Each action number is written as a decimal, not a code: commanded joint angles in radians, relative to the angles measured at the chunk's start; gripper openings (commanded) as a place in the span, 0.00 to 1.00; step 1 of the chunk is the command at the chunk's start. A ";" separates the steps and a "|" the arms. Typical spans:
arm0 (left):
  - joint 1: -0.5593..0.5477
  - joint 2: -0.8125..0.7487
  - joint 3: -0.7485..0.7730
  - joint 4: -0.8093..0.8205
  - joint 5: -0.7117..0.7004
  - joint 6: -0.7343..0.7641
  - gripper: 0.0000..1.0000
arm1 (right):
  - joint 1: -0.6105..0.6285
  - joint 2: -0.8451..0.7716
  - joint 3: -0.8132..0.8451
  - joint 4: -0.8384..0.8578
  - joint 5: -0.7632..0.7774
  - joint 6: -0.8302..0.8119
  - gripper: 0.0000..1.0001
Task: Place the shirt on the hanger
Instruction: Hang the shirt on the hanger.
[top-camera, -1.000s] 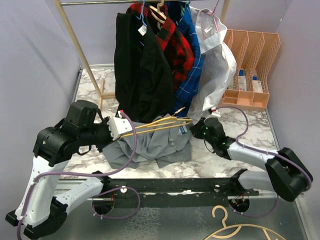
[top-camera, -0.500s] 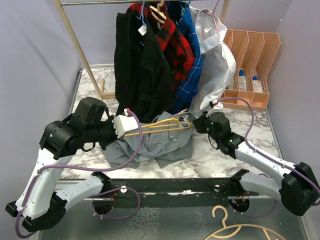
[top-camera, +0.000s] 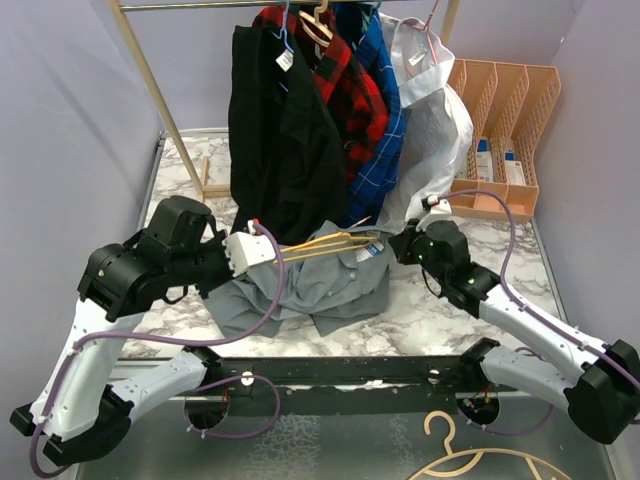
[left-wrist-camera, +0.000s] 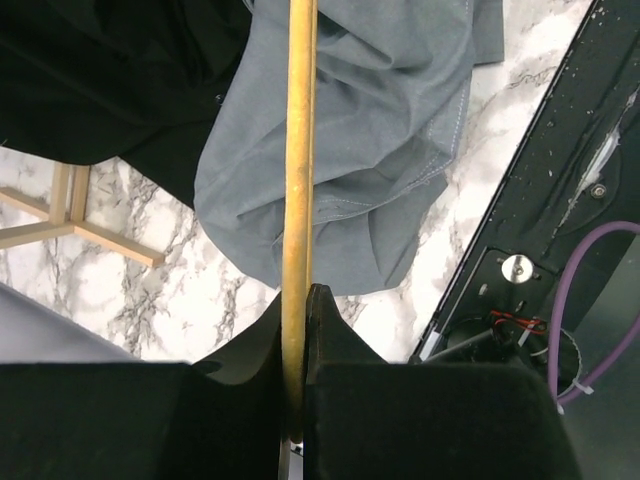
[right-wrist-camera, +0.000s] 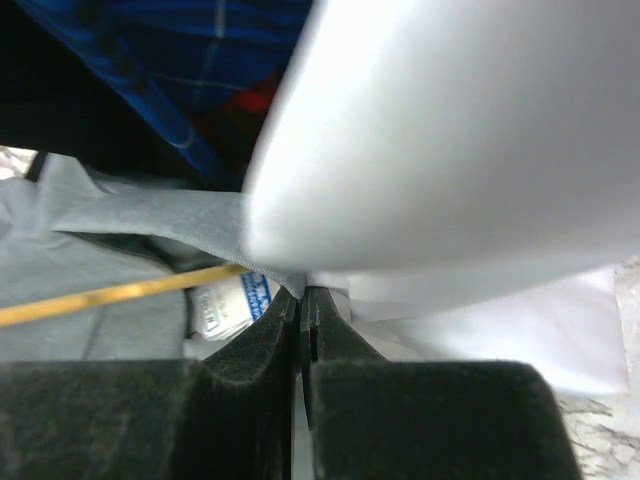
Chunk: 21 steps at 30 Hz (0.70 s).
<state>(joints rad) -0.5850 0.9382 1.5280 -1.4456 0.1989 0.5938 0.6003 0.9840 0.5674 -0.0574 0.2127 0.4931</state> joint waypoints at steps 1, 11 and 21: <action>-0.006 0.000 -0.017 0.013 0.050 -0.002 0.00 | -0.007 -0.022 0.080 -0.001 -0.057 -0.044 0.01; -0.029 0.043 0.100 0.011 0.082 -0.041 0.00 | -0.007 0.084 0.220 -0.004 -0.153 -0.193 0.01; -0.094 0.002 0.089 0.010 -0.008 -0.079 0.00 | -0.007 0.054 0.312 -0.071 -0.015 -0.305 0.01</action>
<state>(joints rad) -0.6609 0.9932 1.6871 -1.4750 0.2050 0.5243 0.5999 1.0950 0.8398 -0.1169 0.1505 0.2470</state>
